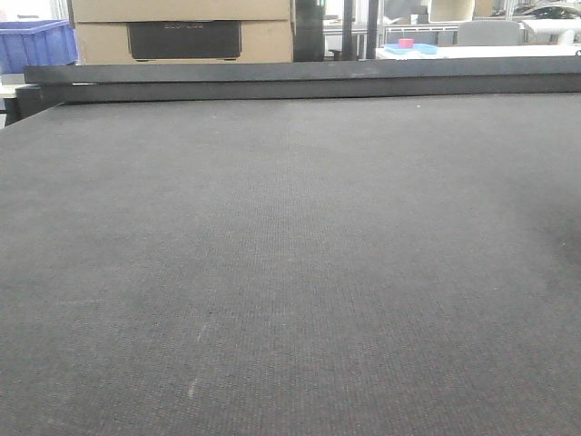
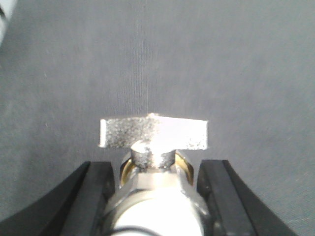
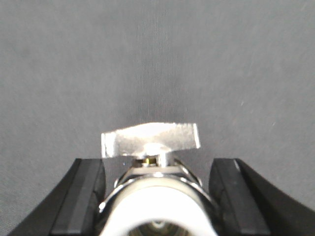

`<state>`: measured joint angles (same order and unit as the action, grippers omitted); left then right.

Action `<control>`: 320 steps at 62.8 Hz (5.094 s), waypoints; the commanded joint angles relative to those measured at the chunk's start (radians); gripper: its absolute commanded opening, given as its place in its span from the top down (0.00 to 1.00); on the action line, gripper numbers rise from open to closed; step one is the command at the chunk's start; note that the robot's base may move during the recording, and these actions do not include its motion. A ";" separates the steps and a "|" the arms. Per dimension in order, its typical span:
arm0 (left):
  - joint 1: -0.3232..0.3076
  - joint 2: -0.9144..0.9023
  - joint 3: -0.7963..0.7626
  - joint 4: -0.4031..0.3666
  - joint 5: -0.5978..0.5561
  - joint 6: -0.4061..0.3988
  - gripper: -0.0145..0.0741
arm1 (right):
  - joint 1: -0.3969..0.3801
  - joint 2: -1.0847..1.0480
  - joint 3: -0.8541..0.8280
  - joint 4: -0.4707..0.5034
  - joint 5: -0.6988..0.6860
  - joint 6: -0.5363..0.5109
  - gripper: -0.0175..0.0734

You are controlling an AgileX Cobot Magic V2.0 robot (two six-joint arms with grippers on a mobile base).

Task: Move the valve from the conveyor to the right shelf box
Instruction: 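Lift both held valves up off the conveyor belt, then drive the base away from the conveyor to the blue bin shelf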

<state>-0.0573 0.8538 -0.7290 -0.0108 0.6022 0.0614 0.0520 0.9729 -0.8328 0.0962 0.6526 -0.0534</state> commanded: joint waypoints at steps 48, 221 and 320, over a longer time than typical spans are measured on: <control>0.004 -0.333 0.038 -0.002 -0.069 0.006 0.96 | 0.001 -0.332 0.053 -0.003 -0.109 -0.001 0.99; 0.004 -0.333 0.038 -0.002 -0.069 0.006 0.96 | 0.001 -0.332 0.053 -0.003 -0.109 -0.001 0.99; 0.004 -0.333 0.038 -0.002 -0.069 0.006 0.96 | 0.001 -0.332 0.053 -0.003 -0.111 -0.001 0.99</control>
<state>-0.0573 0.5294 -0.6831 -0.0088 0.5885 0.0620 0.0520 0.6507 -0.7696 0.0978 0.6130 -0.0534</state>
